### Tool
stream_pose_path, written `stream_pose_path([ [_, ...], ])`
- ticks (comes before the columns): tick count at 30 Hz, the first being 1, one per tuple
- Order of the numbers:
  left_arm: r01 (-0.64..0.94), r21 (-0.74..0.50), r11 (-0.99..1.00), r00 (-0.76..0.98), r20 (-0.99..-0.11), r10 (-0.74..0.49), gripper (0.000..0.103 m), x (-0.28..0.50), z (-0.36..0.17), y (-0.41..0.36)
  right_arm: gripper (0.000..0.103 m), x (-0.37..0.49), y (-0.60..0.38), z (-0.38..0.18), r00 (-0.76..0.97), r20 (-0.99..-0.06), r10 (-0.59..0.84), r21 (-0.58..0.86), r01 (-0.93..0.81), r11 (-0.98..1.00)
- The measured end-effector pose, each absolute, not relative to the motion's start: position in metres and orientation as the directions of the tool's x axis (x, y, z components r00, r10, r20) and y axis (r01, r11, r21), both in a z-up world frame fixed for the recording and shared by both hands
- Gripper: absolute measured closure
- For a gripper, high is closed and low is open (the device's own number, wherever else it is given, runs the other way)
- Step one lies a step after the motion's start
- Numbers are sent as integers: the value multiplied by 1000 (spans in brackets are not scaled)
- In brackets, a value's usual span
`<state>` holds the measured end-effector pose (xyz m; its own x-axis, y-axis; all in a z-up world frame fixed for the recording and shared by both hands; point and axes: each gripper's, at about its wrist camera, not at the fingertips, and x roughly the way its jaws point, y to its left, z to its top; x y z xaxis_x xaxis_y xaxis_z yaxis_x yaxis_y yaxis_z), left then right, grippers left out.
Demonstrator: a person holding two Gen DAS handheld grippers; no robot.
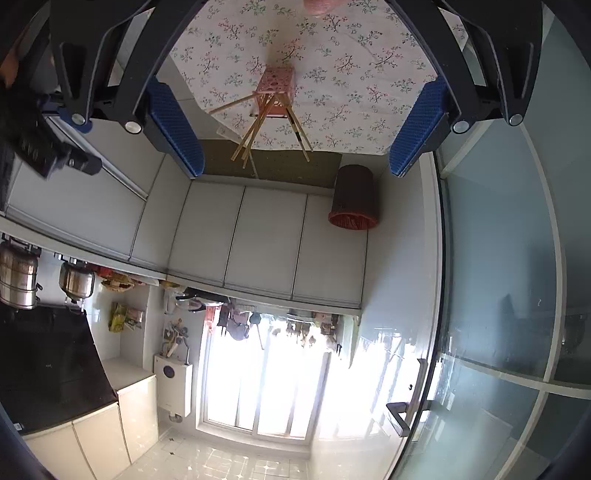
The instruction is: Organize utensils
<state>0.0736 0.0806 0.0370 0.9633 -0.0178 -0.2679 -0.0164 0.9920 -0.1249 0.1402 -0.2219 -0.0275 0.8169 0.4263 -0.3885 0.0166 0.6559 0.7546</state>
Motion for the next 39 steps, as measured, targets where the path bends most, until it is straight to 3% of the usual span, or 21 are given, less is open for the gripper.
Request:
stream_pose_path([
  [2, -20, -140, 990, 955, -295, -23, 7, 79, 21, 89, 6, 187, -251, -92, 695, -335, 636, 932, 146, 332],
  [4, -41, -183, 982, 946, -324, -21, 7, 85, 3, 101, 6, 235, -266, -165, 625, -251, 739, 957, 275, 93],
  [9, -90, -209, 974, 883, -470, -19, 7, 125, -51, 120, 6, 340, -254, -313, 553, -187, 812, 869, 479, -126],
  [12, -104, -174, 979, 857, -515, 0, 7, 143, -82, 123, 6, 387, -229, -352, 554, -147, 820, 852, 491, -179],
  [21, -97, -166, 981, 777, -629, -29, 7, 187, -140, 127, 8, 480, -183, -379, 555, -202, 807, 838, 525, -151],
  [25, -92, -153, 984, 751, -659, -33, 7, 193, -150, 128, 39, 501, -171, -396, 527, -214, 822, 788, 591, -174],
  [28, -90, -150, 985, 741, -670, -35, 7, 195, -153, 130, 41, 505, -156, -410, 502, -202, 841, 745, 636, -201],
  [30, -98, -147, 984, 734, -678, -28, 7, 196, -156, 133, 48, 509, -154, -415, 493, -225, 840, 740, 648, -182],
  [32, -106, -154, 982, 720, -694, -31, 7, 197, -161, 135, 67, 517, -155, -412, 484, -244, 840, 756, 638, -148],
  [37, -113, -172, 979, 692, -721, -47, 7, 203, -170, 141, 65, 544, -158, -397, 388, -281, 878, 785, 618, -22],
  [39, -114, -184, 976, 682, -729, -57, 7, 205, -173, 142, 52, 557, -162, -381, 329, -399, 856, 785, 605, 133],
])
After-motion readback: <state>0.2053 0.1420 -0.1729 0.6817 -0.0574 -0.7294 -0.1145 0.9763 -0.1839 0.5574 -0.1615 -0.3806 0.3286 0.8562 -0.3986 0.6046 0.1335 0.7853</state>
